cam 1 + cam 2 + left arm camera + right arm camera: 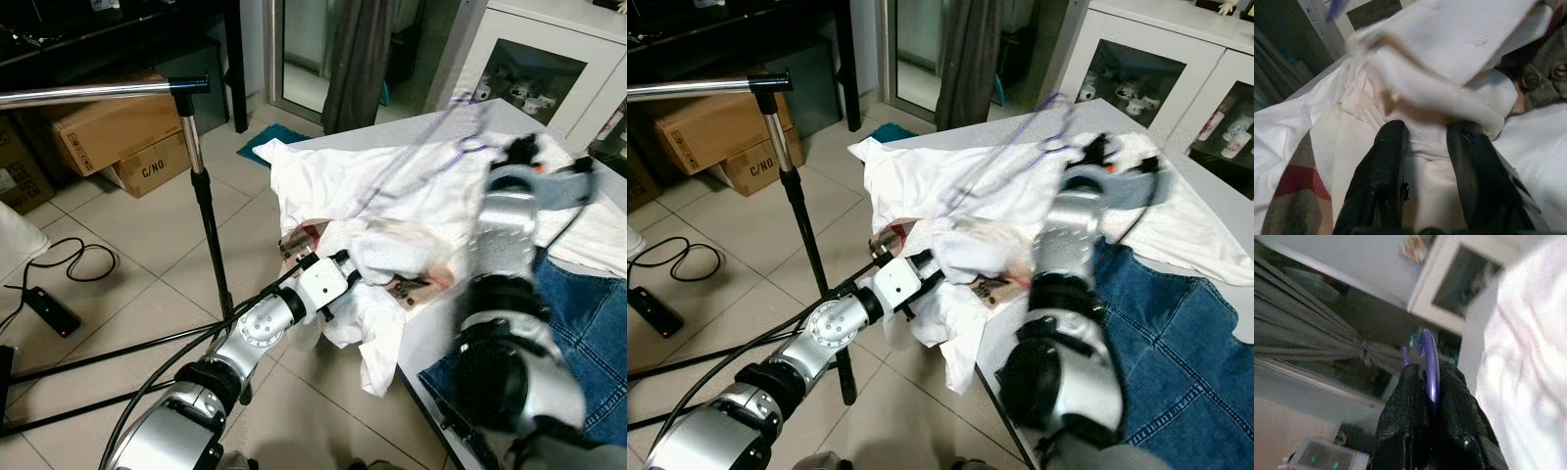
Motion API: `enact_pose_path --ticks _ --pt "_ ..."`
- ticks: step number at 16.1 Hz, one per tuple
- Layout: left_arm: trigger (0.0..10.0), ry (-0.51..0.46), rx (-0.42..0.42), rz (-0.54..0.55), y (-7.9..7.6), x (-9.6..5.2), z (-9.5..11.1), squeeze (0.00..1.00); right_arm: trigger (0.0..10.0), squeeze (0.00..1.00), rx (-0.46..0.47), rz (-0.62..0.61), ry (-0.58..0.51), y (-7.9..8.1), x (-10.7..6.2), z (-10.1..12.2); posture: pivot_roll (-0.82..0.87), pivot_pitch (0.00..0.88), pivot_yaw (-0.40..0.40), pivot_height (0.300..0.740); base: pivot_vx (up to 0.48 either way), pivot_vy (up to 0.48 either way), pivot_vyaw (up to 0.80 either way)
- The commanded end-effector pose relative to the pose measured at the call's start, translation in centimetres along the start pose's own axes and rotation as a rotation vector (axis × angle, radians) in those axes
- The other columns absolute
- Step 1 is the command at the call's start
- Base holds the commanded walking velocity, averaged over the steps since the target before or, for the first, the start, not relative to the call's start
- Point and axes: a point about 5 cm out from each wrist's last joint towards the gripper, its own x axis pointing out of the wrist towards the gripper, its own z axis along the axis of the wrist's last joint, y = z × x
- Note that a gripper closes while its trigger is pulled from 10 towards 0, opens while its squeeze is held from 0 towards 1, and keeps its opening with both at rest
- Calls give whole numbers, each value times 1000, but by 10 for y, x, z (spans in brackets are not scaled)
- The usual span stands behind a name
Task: Hang hanger
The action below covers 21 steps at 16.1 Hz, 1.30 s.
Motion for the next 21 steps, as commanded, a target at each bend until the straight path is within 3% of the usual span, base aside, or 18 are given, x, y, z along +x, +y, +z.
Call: enact_pose_path --ticks 1,2,5,6,7,8,9,10,12,14,17,21 --pt "10000 14 3 -16 -5 0 -2 0 0 0 -46 35 -26 8 3 3 82 29 -55 740 0 0 0" --pt "10000 14 2 -19 -6 -1 -3 0 0 0 -167 80 -69 12 4 8 82 30 -56 740 0 0 0" --pt "10000 13 1 -14 -5 -1 -3 0 0 0 -216 106 -71 9 6 12 84 31 -58 740 0 0 0" --pt "10000 11 2 -10 -5 -1 -2 0 0 0 -249 161 -63 10 6 14 85 31 -59 740 0 0 0" --pt "10000 8 -6 2 -3 -2 -3 0 0 0 -274 315 -28 19 0 12 82 31 -57 740 0 0 0" --pt "10000 7 -9 4 -3 -2 -3 0 1765 0 -273 348 -20 22 -1 11 82 31 -57 740 0 0 0" --pt "10000 0 -15 12 -2 -3 -2 0 4510 0 -335 444 -10 27 -6 11 77 32 -54 740 0 0 0" --pt "10000 -19 -16 20 0 -3 0 0 10000 0 -415 526 -19 32 -11 12 72 32 -51 740 0 0 0" --pt "10000 -72 -8 53 7 -3 7 0 10000 0 -529 632 -61 42 -16 20 68 33 -50 740 0 0 0" --pt "10000 -100 -1 80 11 -2 12 0 10000 0 -574 709 -55 49 -19 24 68 34 -50 740 0 0 0" --pt "10000 -151 20 112 18 -1 21 0 10000 0 -590 954 131 59 -39 17 72 33 -52 740 0 0 0" --pt "10000 -193 35 124 21 -3 27 0 10000 0 -541 1015 333 52 -52 9 67 33 -53 740 0 0 0"
